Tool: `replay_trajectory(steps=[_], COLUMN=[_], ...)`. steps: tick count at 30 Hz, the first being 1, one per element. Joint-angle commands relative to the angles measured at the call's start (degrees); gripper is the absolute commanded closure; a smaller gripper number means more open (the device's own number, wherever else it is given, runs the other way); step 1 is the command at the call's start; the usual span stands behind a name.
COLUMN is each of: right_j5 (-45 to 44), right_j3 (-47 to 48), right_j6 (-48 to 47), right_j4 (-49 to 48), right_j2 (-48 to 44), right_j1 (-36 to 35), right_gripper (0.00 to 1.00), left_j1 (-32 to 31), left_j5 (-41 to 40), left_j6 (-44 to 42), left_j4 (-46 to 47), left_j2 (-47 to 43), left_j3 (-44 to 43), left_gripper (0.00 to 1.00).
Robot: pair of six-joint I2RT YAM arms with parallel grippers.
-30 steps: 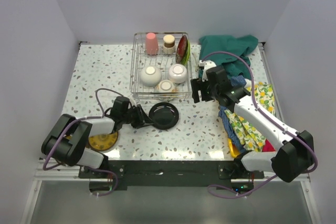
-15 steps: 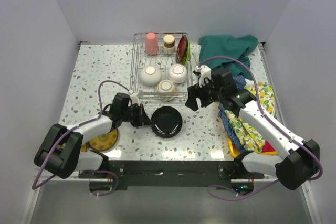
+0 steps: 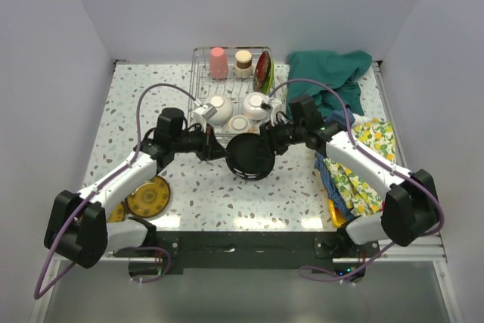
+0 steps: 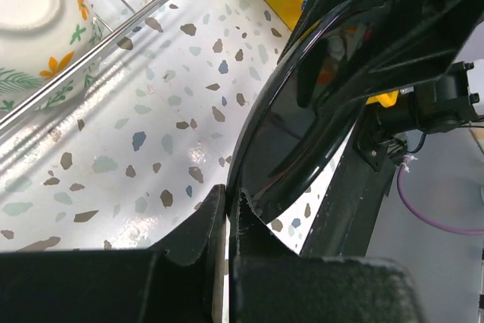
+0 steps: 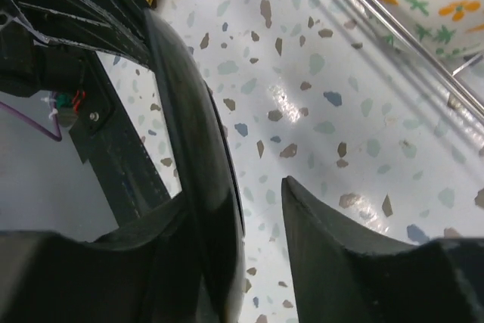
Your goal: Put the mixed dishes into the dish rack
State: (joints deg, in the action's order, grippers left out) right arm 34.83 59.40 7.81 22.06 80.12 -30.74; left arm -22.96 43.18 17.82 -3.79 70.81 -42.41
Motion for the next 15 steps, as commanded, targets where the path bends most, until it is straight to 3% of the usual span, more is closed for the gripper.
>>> replay_trajectory(steps=[1, 3, 4, 7, 11, 13, 15], right_j5=[3.58, 3.23, 1.14, -3.96, -19.40, -22.60, -30.59], right_j3=[4.93, 7.04, 7.83, 12.22, 20.29, 24.69, 27.51], right_j6=[3.43, 4.40, 4.75, 5.98, 5.46, 5.02, 5.98], right_j4=[-5.45, -5.54, -5.19, -2.39, -0.79, -0.71, -0.62], right_j2=[1.00, 1.27, 1.36, 1.62, 3.28, 4.95, 7.23], right_j1=[-0.02, -0.11, -0.02, -0.02, -0.02, -0.02, 0.07], right_gripper=[0.77, 0.94, 1.00, 1.00, 1.00, 1.00, 1.00], left_j1=[-0.15, -0.07, 0.02, 4.05, 13.01, 17.06, 18.99], left_j5=[1.65, -1.84, -3.87, -10.30, -19.26, -23.12, -29.16], left_j6=[-2.01, -1.57, -1.30, -1.65, -3.14, -5.07, -7.19], left_j4=[0.45, -0.42, -0.86, -3.41, -5.18, -3.34, -2.10], left_j2=[-0.41, -0.14, -0.05, -0.14, 1.00, 2.40, 3.72], left_j3=[-2.94, -2.68, -2.85, -5.74, -14.96, -18.75, -20.25], left_gripper=[1.00, 1.00, 0.88, 0.70, 0.58, 0.57, 0.67])
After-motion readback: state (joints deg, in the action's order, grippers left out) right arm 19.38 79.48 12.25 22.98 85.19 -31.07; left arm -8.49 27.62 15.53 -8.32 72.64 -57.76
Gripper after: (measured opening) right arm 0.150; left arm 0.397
